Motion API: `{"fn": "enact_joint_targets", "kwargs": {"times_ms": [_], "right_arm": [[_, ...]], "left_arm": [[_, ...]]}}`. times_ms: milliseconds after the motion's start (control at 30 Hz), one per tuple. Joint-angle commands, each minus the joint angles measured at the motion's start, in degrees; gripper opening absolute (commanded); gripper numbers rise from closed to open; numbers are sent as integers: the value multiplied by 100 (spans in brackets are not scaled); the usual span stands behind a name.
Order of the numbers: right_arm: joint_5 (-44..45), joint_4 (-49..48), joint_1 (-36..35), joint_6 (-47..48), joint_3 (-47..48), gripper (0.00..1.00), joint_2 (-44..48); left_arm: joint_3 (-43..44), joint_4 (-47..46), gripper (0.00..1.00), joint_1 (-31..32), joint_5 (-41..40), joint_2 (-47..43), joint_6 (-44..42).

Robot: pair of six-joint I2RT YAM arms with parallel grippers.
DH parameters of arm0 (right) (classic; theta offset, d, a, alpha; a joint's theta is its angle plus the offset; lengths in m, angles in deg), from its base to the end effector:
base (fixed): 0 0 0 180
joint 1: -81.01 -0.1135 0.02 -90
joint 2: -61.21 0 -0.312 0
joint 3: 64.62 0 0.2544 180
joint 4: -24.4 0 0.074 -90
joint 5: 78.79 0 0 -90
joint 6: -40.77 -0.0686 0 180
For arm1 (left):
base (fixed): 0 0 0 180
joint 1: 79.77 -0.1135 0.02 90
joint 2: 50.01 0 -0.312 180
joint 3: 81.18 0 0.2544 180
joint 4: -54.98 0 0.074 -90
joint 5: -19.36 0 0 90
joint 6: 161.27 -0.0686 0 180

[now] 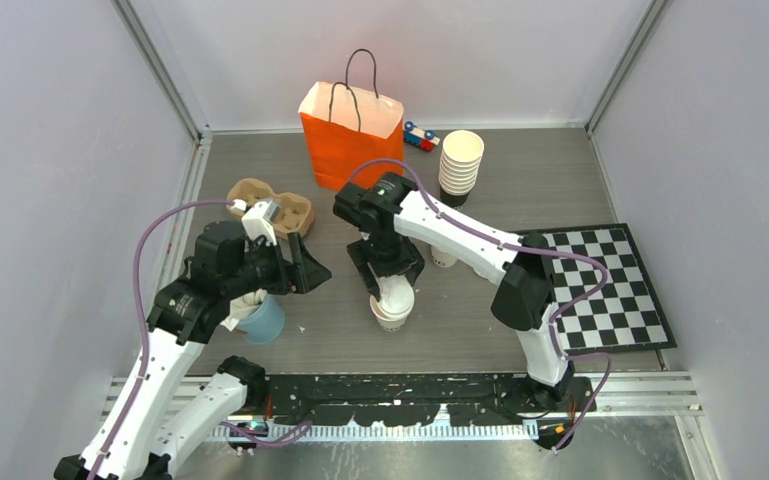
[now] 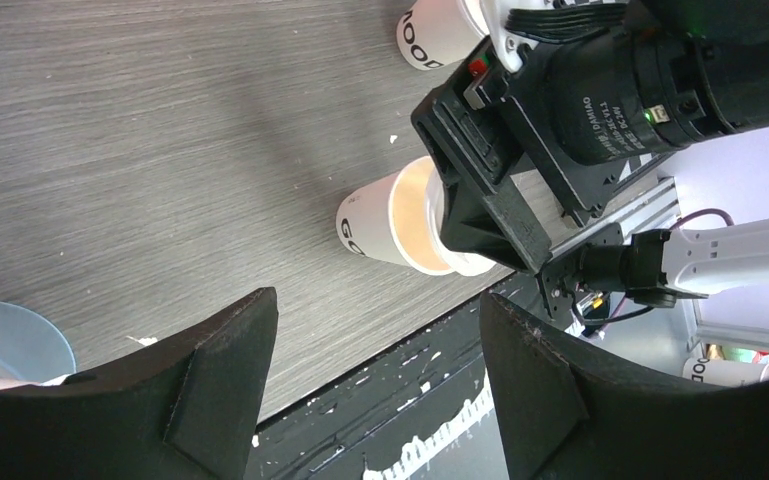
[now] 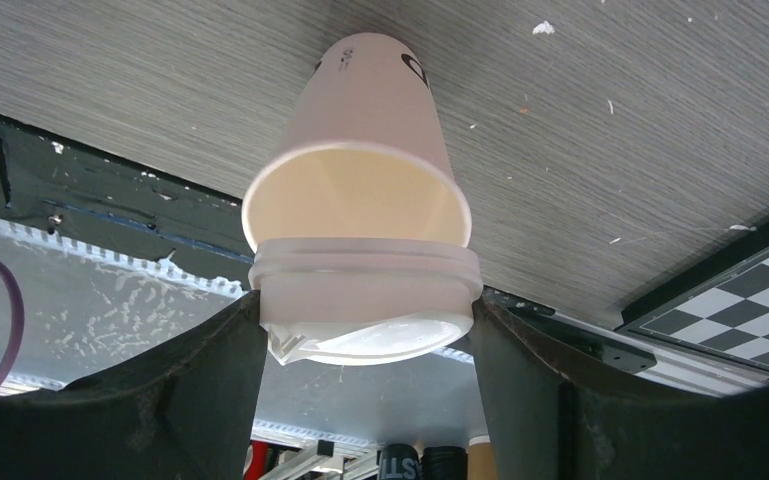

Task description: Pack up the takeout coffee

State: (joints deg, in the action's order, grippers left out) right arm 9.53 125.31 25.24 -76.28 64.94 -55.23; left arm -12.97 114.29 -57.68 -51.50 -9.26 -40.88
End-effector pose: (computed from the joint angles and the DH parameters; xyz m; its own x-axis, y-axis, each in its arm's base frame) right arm 0.2302 0.3419 0.3081 -0.8767 -0.4805 -0.0210 -0.4810 0.8757 0.0436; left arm 0.1095 -0.0687 0.3612 -0.7321 -0.2187 -0.6452 0.2817 0.7651 -0.5790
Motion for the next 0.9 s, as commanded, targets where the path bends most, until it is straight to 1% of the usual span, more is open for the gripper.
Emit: {"fn": "enact_joint_targets", "kwargs": {"times_ms": [0, 100, 467, 600, 867], "right_arm": [[-136, 52, -20, 133, 367, 71, -155], [-71, 69, -15, 179, 442, 76, -231], [86, 90, -10, 262, 508, 78, -310], [105, 126, -11, 285, 557, 84, -313], [124, 202, -4, 294, 510, 84, -350]], "left_arm": [[-25, 3, 75, -20, 66, -76, -147], [-25, -4, 75, -20, 71, -70, -148], [-38, -15, 75, -20, 76, -32, -130], [-25, -21, 75, -20, 71, -15, -129], [19, -23, 75, -20, 61, 5, -104]]}}
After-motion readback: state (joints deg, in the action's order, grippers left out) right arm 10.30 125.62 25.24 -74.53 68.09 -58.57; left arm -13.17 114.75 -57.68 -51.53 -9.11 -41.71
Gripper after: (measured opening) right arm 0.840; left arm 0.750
